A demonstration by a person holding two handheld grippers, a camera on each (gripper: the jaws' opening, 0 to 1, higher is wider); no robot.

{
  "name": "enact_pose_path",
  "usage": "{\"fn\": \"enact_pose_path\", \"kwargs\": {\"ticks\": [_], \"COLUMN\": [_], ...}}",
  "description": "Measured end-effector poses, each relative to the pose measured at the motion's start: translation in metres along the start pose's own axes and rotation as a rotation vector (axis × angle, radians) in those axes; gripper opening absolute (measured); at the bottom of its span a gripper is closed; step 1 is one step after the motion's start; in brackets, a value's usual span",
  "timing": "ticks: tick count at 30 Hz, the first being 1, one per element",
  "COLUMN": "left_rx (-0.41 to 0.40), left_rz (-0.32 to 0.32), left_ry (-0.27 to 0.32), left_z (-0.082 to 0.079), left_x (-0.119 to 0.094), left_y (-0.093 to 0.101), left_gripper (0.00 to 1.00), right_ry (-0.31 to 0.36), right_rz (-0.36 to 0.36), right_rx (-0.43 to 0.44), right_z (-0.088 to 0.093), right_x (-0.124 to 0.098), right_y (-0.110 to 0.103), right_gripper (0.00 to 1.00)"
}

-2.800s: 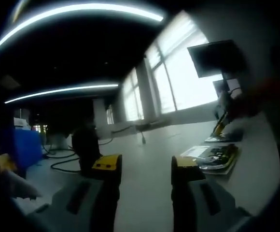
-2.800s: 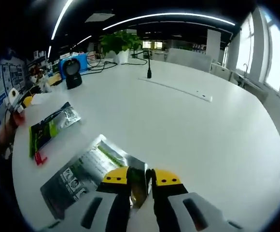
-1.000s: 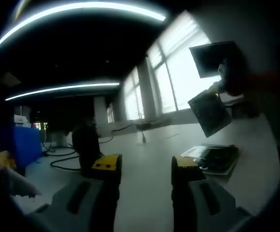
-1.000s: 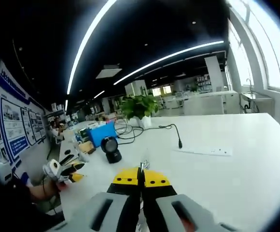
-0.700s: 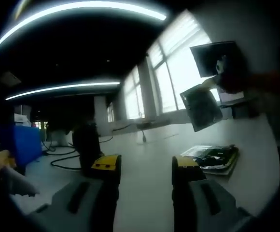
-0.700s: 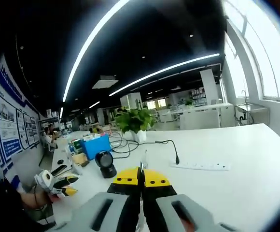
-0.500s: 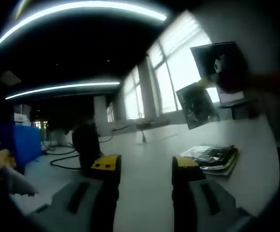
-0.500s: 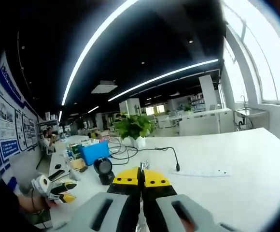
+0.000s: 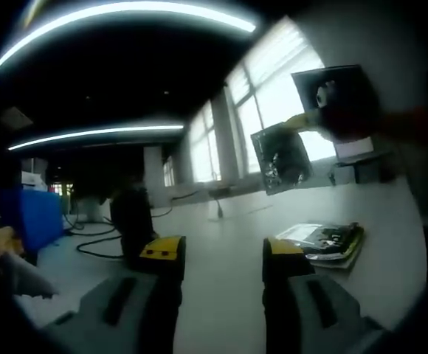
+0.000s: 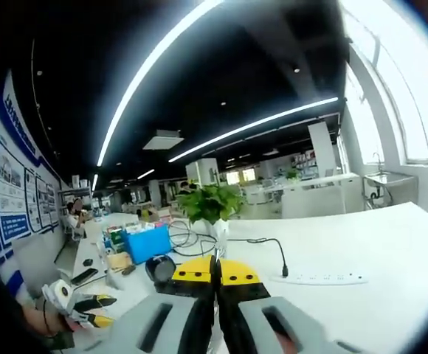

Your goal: Clip sheet goods on table flip sheet goods clip sheet goods scan sheet goods put sheet goods back to table

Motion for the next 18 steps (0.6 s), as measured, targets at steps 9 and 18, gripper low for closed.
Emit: {"fn": "enact_pose_path", "kwargs": {"ticks": [9,18], "left_rx": [-0.001,-0.008], "left_rz": [0.002,-0.001], "left_ry": [-0.006,-0.007], "left_z": [0.001,0.001], "left_x": [0.0,0.0], "left_y": [0.0,-0.001], "left_gripper": [0.34,0.34], "right_ry": [0.017,0.069], "right_rz": [-0.02,-0.015], "right_rx": [0.025,0.045], "right_z": [-0.006,-0.011], "right_x": [0.023,0.046], "right_y": [-0.019,-0.035], "right_gripper": [0.0,0.0]}}
Point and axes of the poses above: the point that each gripper's makers call its tool centre point, and the gripper's own axes: x roughly forward along the fingers, y roughly to its right, z roughly out of its underside, the point moved 6 cm from there along -x, roughly backward along the fingers, and after that the axes turned 10 degrees about -x, right-handed, at the moved point
